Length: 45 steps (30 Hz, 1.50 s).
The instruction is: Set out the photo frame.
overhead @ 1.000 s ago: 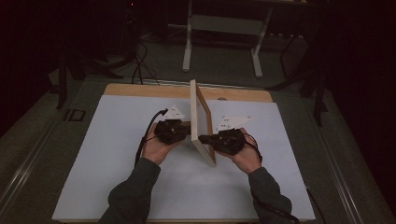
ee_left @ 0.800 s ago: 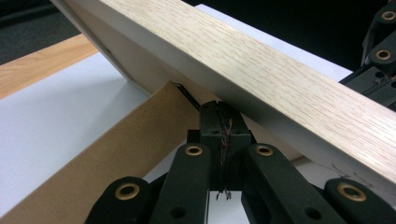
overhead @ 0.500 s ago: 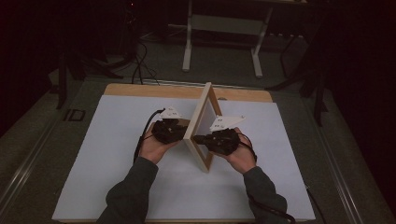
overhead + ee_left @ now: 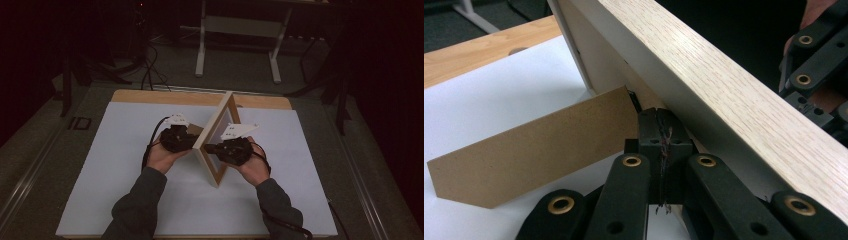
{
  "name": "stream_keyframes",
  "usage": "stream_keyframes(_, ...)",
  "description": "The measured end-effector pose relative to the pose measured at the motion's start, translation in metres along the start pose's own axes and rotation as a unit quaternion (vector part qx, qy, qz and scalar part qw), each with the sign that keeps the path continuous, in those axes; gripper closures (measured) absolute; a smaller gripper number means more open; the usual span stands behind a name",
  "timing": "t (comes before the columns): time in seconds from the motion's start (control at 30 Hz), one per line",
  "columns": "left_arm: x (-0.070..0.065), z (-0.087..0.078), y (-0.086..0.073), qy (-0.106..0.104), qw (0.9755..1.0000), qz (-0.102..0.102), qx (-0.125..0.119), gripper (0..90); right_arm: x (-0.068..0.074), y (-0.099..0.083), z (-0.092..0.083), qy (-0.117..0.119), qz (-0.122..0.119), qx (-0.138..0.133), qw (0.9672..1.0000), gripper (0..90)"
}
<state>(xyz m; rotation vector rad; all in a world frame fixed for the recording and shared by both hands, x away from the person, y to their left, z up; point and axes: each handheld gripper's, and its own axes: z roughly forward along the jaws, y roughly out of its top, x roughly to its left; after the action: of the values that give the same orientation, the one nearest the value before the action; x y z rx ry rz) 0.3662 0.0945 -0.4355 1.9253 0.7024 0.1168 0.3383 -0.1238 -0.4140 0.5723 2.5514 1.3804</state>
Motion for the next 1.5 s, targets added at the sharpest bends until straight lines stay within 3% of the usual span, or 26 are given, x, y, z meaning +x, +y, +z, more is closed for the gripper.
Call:
stream_keyframes(0.1,0.002,-0.001,-0.001,-0.005,1.0,-0.004,0.0,90.0,0.0,0.001,0.001,0.005,-0.004,0.001,1.0,90.0)
stream_keyframes(0.2,0.0,-0.002,0.0,0.005,1.0,-0.005,-0.001,90.0,0.0,0.001,0.001,0.004,-0.007,0.002,1.0,90.0)
stream_keyframes(0.3,-0.005,-0.008,0.001,0.036,0.9994,0.002,0.003,89.9,0.001,0.001,0.001,0.003,-0.013,0.01,0.9999,90.0)
stream_keyframes(0.33,-0.005,-0.008,0.001,0.036,0.9994,0.002,0.003,89.4,0.001,0.001,0.001,0.003,-0.013,0.01,0.9999,90.0)
stream_keyframes(0.37,-0.006,-0.012,0.002,0.052,0.9986,0.0,0.003,87.4,0.001,-0.001,0.001,0.001,-0.015,0.013,0.9998,89.9)
stream_keyframes(0.4,-0.006,-0.012,0.002,0.052,0.9986,0.0,0.003,85.1,0.001,-0.001,0.001,0.001,-0.015,0.013,0.9998,89.9)
stream_keyframes(0.47,-0.005,-0.017,0.003,0.058,0.9982,-0.009,-0.003,83.2,0.0,-0.002,0.0,-0.001,-0.014,0.013,0.9998,89.0)
stream_keyframes(0.57,-0.004,-0.028,0.004,0.051,0.9976,-0.037,-0.028,77.6,-0.003,-0.005,-0.004,-0.002,-0.008,0.011,0.9999,85.8)
stream_keyframes(0.7,-0.006,-0.037,0.007,0.055,0.9964,-0.046,-0.046,69.7,-0.005,-0.008,-0.006,-0.004,-0.006,0.015,0.9999,82.9)
stream_keyframes(0.73,-0.006,-0.037,0.007,0.055,0.9964,-0.046,-0.046,66.6,-0.005,-0.008,-0.006,-0.004,-0.006,0.015,0.9999,82.9)
stream_keyframes(0.77,-0.008,-0.041,0.008,0.068,0.9955,-0.044,-0.048,63.7,-0.006,-0.01,-0.006,-0.005,-0.007,0.018,0.9998,81.9)
stream_keyframes(1.17,-0.023,-0.051,0.015,0.093,0.9926,-0.049,-0.061,45.1,-0.012,-0.02,-0.011,-0.018,0.001,0.028,0.9995,74.9)
stream_keyframes(1.5,-0.037,-0.047,0.019,0.099,0.9934,-0.036,-0.044,36.4,-0.023,-0.026,-0.024,-0.038,0.016,0.025,0.9989,69.8)
